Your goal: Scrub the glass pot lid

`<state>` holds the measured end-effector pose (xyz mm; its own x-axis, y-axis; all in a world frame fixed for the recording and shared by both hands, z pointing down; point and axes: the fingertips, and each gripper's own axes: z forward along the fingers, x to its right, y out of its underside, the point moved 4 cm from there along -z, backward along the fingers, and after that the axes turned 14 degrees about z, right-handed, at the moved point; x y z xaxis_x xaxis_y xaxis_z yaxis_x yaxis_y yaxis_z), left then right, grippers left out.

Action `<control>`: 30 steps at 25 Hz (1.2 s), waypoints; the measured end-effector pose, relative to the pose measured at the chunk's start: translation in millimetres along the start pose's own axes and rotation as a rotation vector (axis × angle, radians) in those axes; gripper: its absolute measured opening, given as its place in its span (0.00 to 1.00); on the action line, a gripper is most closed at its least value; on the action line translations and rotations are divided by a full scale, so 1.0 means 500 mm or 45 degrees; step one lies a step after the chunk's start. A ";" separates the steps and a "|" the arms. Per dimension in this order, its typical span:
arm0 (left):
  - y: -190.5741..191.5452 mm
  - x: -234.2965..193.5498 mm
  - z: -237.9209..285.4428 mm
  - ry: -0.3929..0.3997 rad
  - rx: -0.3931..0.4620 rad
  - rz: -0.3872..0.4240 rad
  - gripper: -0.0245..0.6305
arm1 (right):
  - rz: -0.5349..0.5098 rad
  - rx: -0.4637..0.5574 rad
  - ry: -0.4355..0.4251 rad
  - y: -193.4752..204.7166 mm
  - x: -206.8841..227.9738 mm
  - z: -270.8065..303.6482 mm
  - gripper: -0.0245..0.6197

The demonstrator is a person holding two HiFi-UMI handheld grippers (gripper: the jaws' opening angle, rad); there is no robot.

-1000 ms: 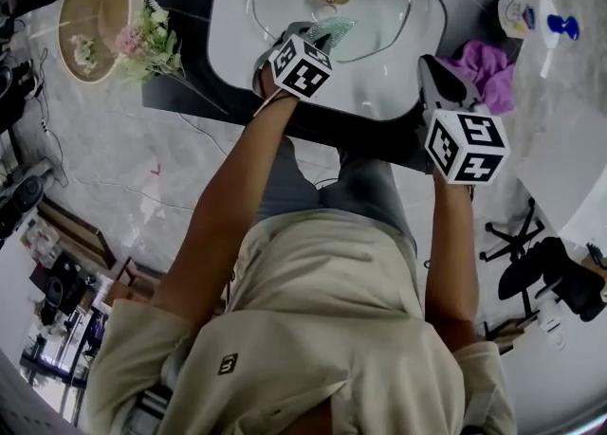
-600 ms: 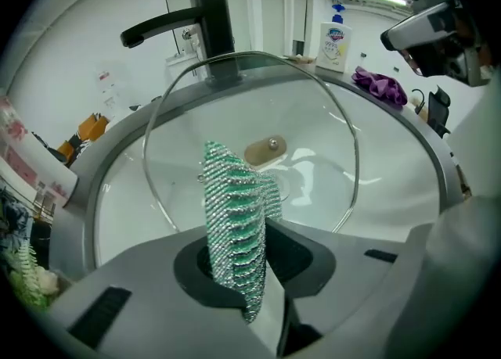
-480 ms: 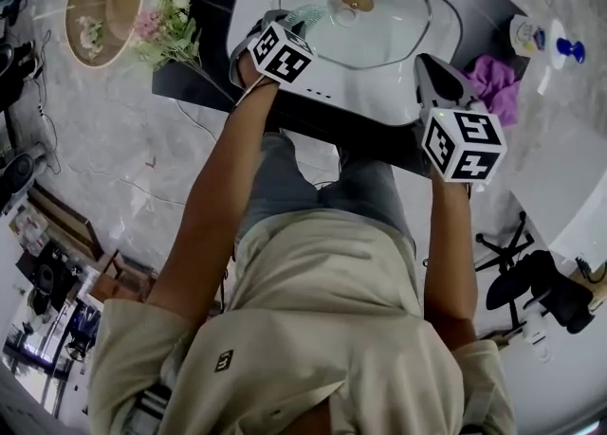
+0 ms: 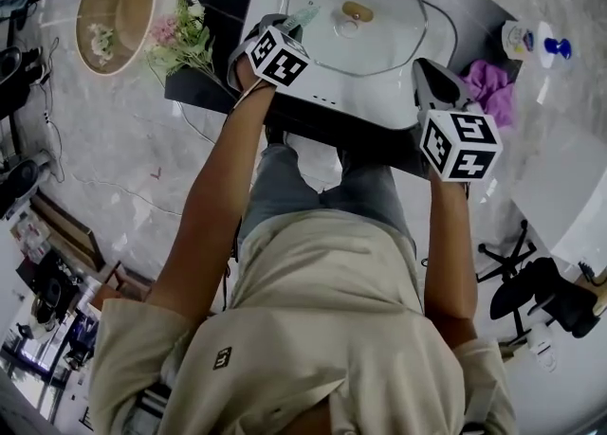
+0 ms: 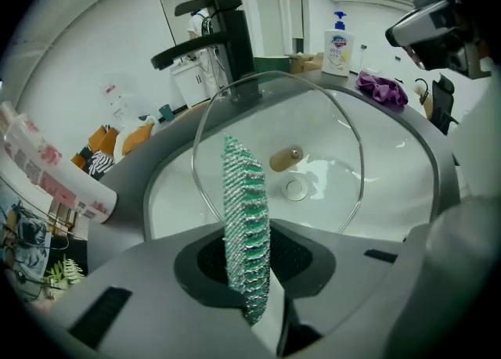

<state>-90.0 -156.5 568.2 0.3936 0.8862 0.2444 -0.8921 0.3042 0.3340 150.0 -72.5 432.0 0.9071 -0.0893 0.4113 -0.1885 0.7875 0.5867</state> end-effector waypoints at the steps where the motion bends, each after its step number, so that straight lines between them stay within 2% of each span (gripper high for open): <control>1: -0.005 -0.005 -0.015 -0.012 0.009 0.006 0.17 | -0.005 0.011 -0.002 -0.007 -0.006 -0.007 0.08; 8: -0.043 -0.066 -0.175 -0.140 0.126 0.021 0.17 | -0.037 0.116 -0.031 -0.079 -0.046 -0.073 0.08; 16: -0.093 -0.103 -0.396 -0.308 0.331 0.048 0.17 | -0.080 0.238 -0.097 -0.148 -0.106 -0.157 0.08; 20: -0.123 -0.108 -0.505 -0.385 0.438 0.063 0.17 | -0.177 0.314 -0.115 -0.194 -0.147 -0.217 0.08; 30: -0.225 -0.076 -0.778 -0.468 0.784 -0.044 0.17 | -0.408 0.566 -0.197 -0.291 -0.215 -0.437 0.08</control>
<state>-90.7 -88.5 167.0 0.5655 0.6716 0.4788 -0.6331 -0.0186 0.7738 162.0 -44.2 150.1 0.8858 -0.3958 0.2421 -0.0837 0.3770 0.9224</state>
